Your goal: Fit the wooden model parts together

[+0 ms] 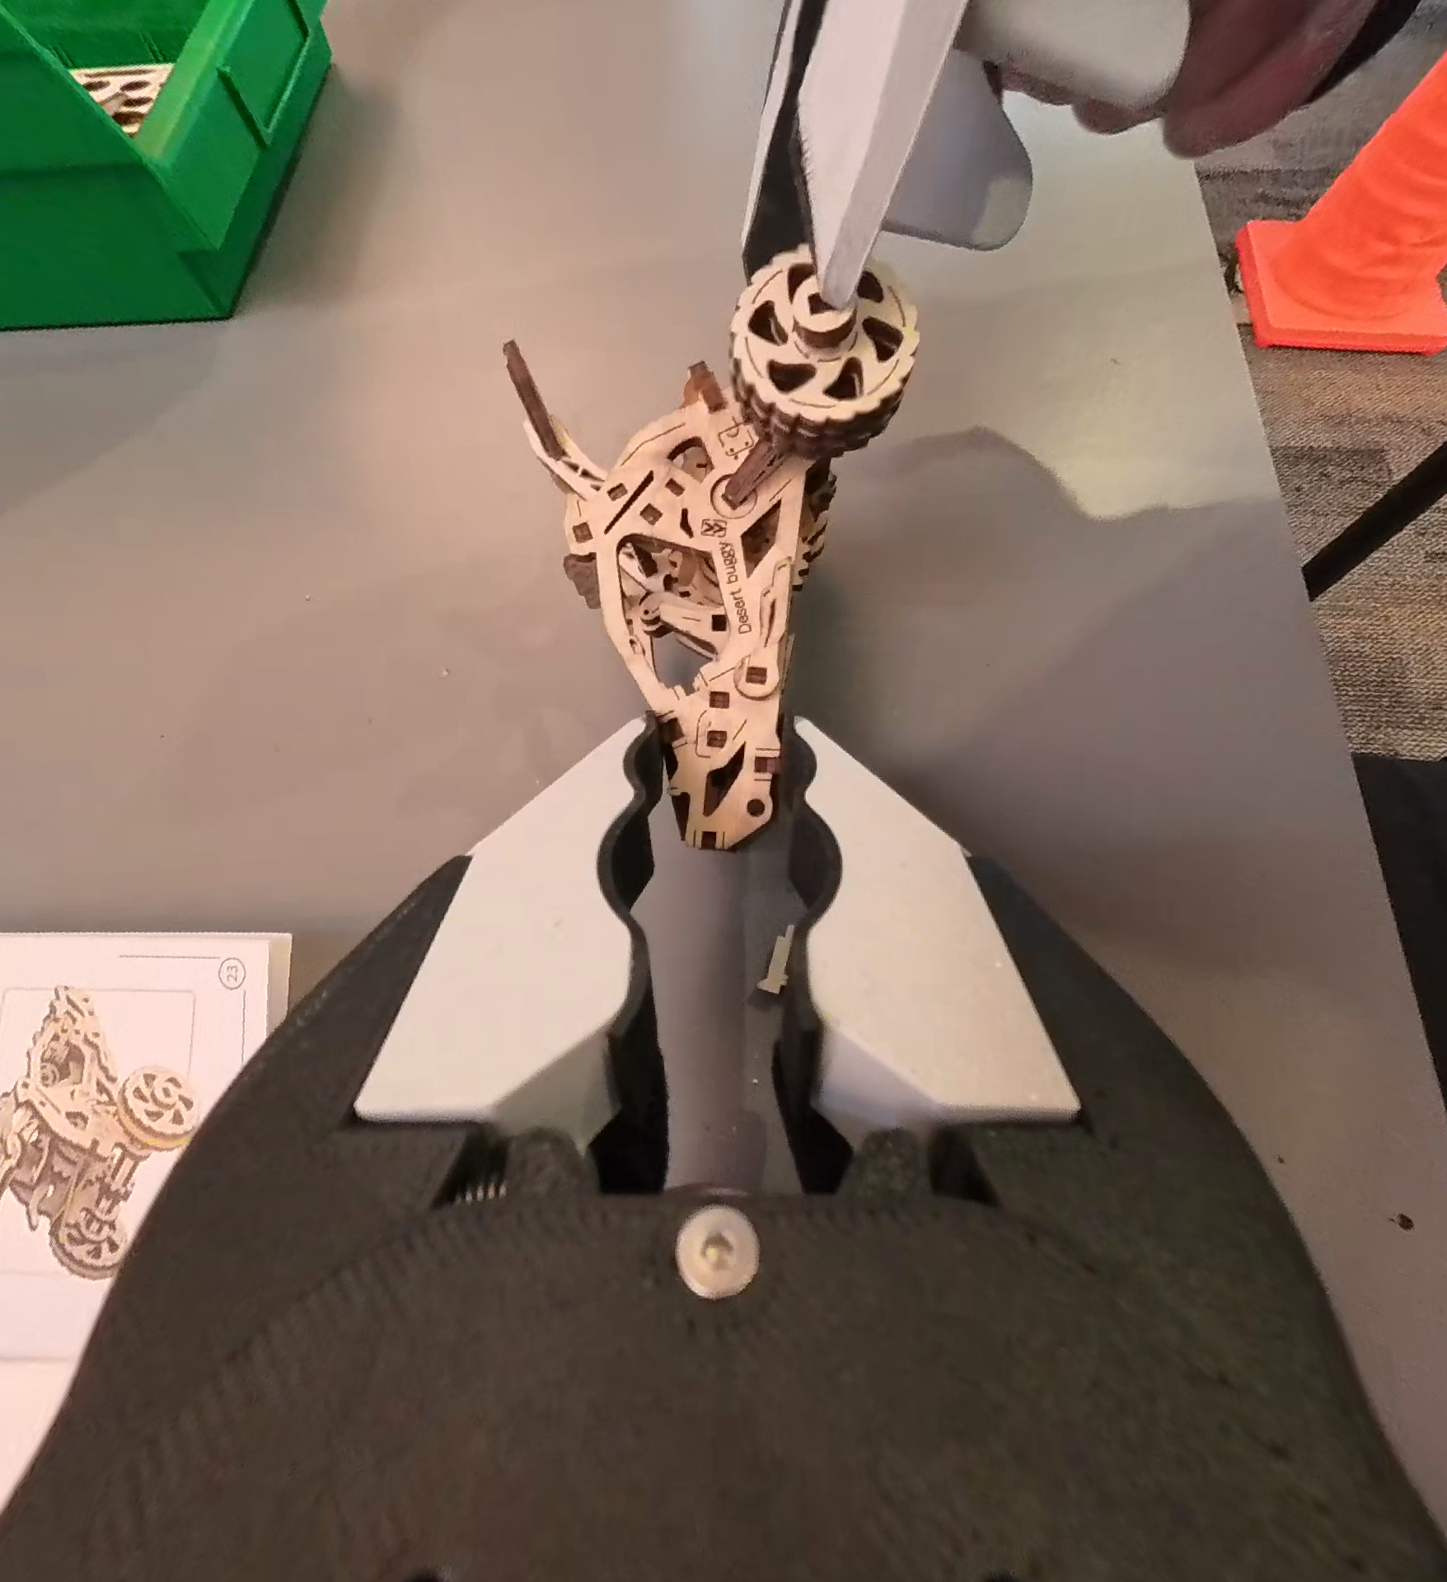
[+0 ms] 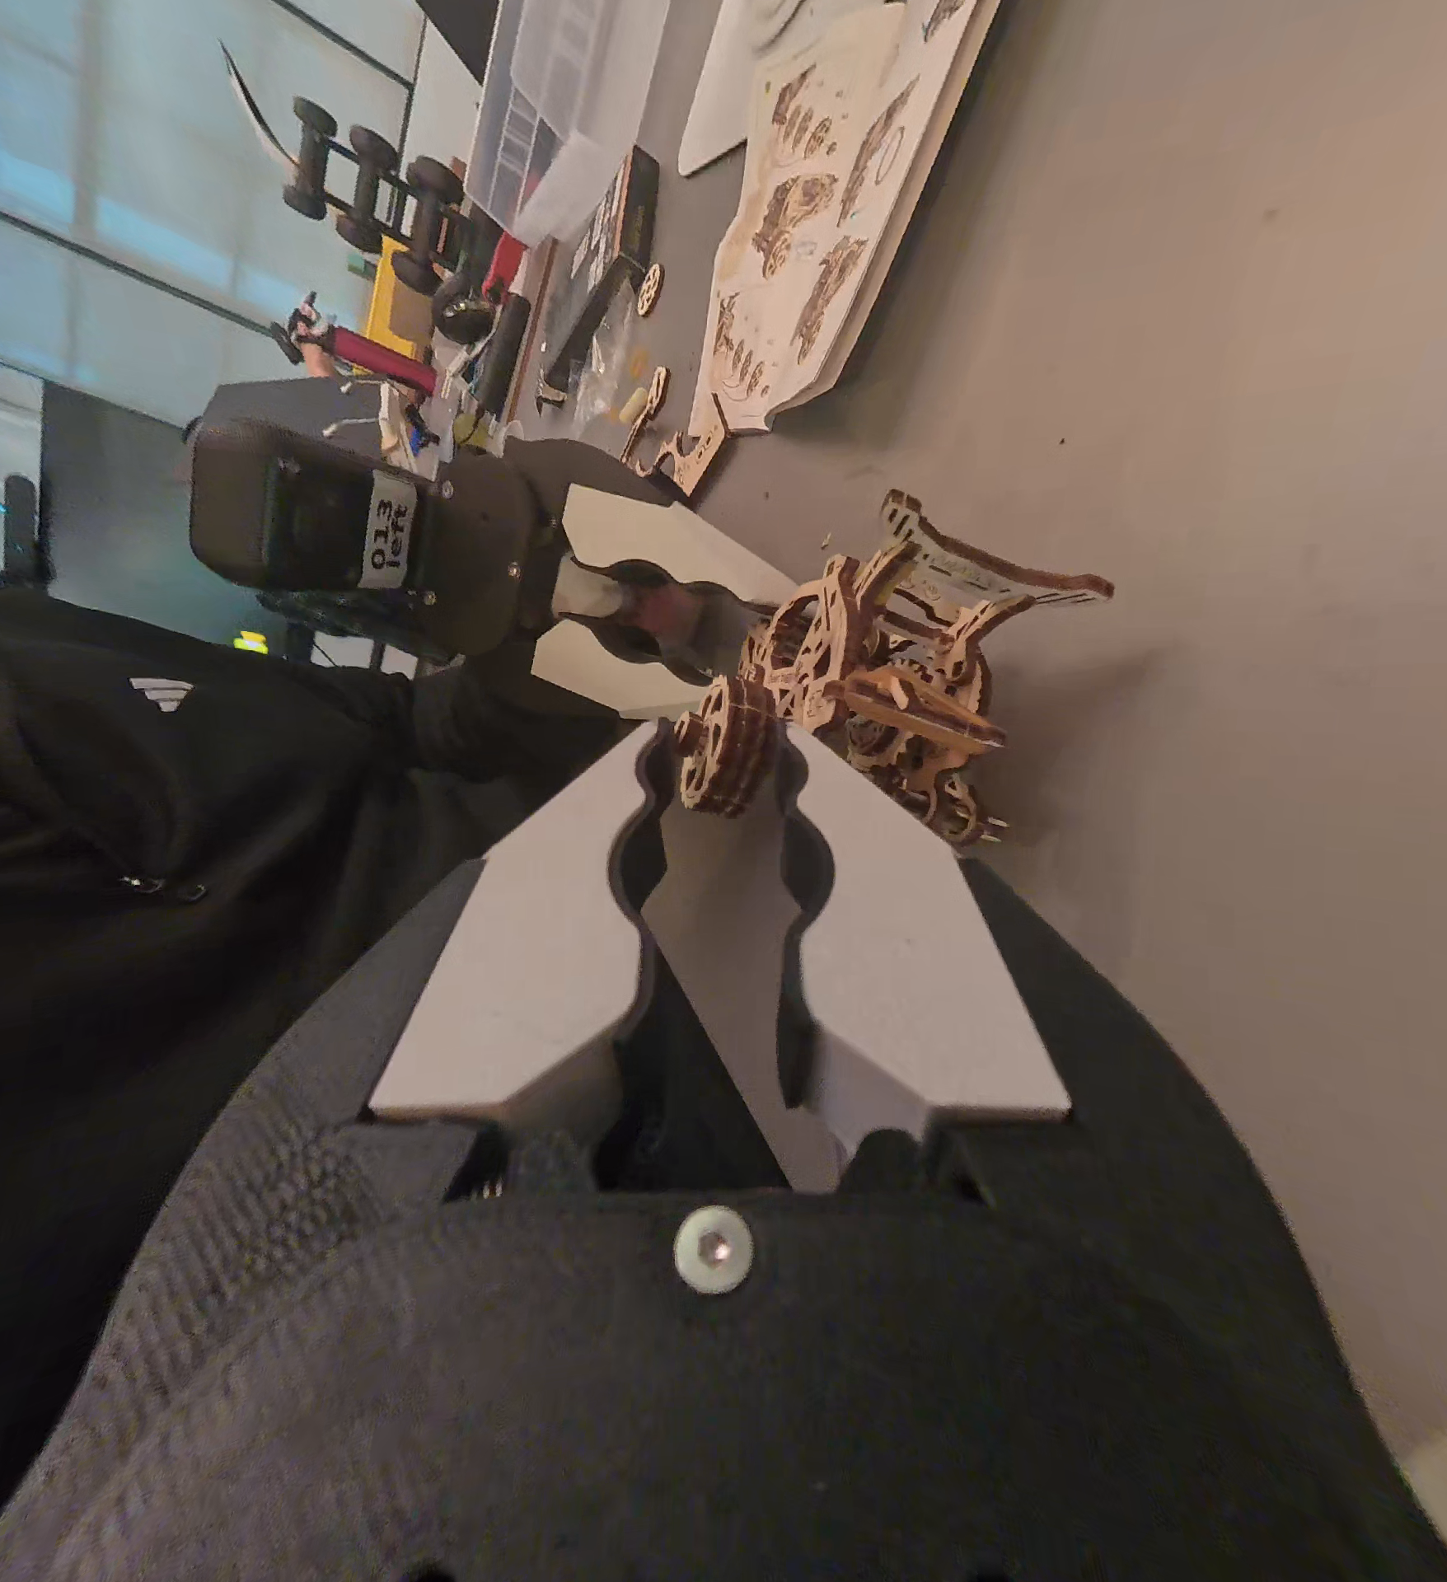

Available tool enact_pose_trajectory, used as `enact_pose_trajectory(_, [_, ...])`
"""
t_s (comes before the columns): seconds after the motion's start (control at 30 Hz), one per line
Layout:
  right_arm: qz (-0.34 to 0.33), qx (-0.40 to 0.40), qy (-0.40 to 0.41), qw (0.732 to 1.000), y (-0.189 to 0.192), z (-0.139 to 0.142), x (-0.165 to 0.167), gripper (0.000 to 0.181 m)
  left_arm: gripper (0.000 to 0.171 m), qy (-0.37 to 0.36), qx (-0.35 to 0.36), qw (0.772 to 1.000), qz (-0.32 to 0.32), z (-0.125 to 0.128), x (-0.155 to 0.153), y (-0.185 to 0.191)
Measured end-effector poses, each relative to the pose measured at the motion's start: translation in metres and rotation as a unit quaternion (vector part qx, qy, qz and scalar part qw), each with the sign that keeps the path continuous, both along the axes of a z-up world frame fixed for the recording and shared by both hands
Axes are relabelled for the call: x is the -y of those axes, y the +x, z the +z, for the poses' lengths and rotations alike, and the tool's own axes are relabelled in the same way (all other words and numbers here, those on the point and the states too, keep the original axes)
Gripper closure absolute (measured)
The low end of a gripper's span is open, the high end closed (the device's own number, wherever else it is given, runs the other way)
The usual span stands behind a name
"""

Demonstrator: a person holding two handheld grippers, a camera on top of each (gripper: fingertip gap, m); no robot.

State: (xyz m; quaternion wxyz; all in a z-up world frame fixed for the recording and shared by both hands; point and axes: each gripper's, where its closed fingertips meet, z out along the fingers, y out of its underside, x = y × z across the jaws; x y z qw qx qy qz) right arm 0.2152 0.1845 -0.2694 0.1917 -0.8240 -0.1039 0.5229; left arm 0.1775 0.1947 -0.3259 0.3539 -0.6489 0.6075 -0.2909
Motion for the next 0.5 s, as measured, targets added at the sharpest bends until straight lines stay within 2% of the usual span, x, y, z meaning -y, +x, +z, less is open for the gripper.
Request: enact_pose_trajectory(0.5, [0.021, 0.002, 0.05, 0.999, -0.0023, 0.0027, 0.0026, 0.158, 0.148, -0.005, -0.001, 1.0, -0.003, -0.0014, 0.0014, 0.0015])
